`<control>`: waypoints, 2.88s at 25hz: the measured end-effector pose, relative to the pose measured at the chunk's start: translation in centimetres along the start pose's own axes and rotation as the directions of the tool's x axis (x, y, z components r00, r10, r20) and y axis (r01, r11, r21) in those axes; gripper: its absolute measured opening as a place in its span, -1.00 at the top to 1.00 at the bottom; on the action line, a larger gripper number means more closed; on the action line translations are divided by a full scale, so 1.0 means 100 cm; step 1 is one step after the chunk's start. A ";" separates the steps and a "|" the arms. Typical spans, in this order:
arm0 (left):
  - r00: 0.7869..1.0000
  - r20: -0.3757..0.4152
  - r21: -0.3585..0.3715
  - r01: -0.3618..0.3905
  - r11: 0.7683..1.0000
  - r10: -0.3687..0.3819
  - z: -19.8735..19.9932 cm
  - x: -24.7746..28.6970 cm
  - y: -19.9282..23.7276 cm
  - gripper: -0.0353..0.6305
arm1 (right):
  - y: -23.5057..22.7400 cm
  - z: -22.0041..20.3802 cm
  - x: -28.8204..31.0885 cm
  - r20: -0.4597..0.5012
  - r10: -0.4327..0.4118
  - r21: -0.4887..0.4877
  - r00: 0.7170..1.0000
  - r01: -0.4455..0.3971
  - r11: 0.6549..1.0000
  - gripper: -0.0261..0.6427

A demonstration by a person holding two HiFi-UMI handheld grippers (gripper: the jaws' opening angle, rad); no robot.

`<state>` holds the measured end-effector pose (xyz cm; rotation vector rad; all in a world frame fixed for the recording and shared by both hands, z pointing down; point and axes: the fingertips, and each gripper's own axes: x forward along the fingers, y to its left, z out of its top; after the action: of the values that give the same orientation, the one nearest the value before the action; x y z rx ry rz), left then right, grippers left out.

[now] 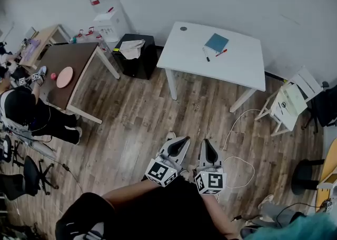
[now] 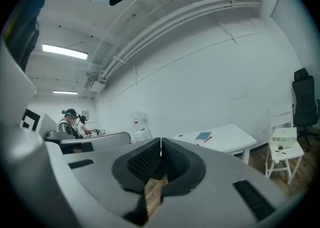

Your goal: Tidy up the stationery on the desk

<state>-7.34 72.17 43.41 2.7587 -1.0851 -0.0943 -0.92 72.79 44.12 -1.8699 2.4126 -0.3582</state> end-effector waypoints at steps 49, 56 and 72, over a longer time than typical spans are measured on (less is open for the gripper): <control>0.983 -0.183 -0.102 -0.044 0.994 0.025 -0.015 0.367 0.379 0.85 | -0.202 -0.006 0.485 -0.244 0.001 0.139 0.970 0.034 0.990 0.82; 0.966 -0.257 -0.033 -0.037 0.999 0.027 -0.028 0.472 0.398 0.85 | -0.267 0.010 0.552 -0.245 0.032 0.147 0.969 0.004 0.989 0.82; 0.896 -0.433 -0.019 -0.118 0.993 0.099 -0.103 0.623 0.480 0.85 | -0.402 -0.026 0.642 -0.398 -0.001 0.143 0.917 0.064 0.988 0.82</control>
<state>7.42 -3.33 62.78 2.4944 -1.0869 0.4800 19.99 2.00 61.35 -1.9236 2.4978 -0.9874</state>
